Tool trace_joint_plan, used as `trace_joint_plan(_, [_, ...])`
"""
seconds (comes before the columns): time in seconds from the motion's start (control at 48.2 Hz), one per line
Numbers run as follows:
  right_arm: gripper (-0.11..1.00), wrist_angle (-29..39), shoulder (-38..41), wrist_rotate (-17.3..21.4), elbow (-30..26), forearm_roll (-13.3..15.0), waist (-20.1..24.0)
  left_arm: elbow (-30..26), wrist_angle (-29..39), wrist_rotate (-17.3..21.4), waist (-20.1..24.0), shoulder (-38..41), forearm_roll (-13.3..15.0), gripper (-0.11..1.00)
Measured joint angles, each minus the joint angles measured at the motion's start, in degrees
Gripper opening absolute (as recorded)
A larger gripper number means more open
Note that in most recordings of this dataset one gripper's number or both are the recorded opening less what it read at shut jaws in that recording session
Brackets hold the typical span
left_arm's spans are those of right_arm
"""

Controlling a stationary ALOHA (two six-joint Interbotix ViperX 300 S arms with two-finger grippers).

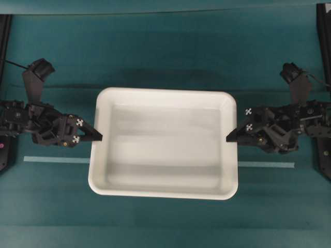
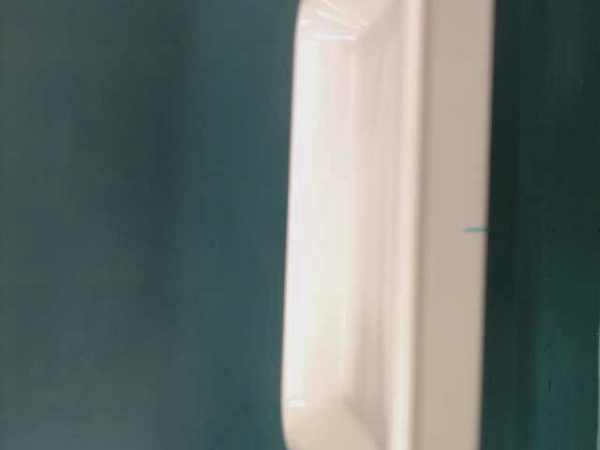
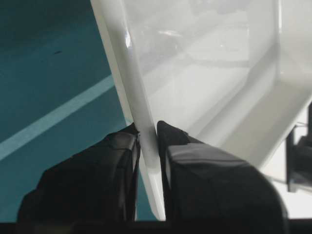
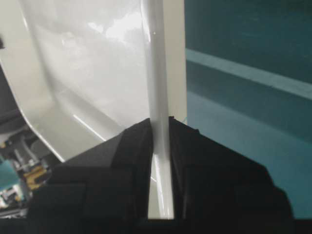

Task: Lift the white case with both hands.
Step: 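Lift the gripped tray upward with both grippers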

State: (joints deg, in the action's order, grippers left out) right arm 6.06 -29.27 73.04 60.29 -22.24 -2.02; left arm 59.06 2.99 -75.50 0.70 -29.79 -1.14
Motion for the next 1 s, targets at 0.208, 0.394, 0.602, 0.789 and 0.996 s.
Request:
trace_joint_plan(0.208, [0.10,3.0,-1.6,0.0,-2.1,0.1,0.0,-1.2,0.9,-3.4,-0.4,-1.8,0.1,0.09])
trace_joint_plan(0.394, [0.10,4.9,-2.9,0.0,-3.6,0.3,0.0,-2.6,2.2,-4.2,-1.8,-2.4,0.0,0.09])
trace_joint_plan(0.602, [0.10,7.1,-5.9,0.1,-4.2,0.4,-0.3,-5.4,6.2,-4.3,-2.5,-2.9,0.1,0.09])
trace_joint_plan(0.789, [0.10,12.0,-9.3,0.3,-6.2,0.3,-1.4,-8.7,9.8,-4.5,-2.5,-4.5,0.1,0.09])
trace_joint_plan(0.996, [0.10,17.8,-11.8,0.7,-10.3,0.4,-2.8,-12.7,13.7,-5.3,-2.5,-6.0,0.1,0.09])
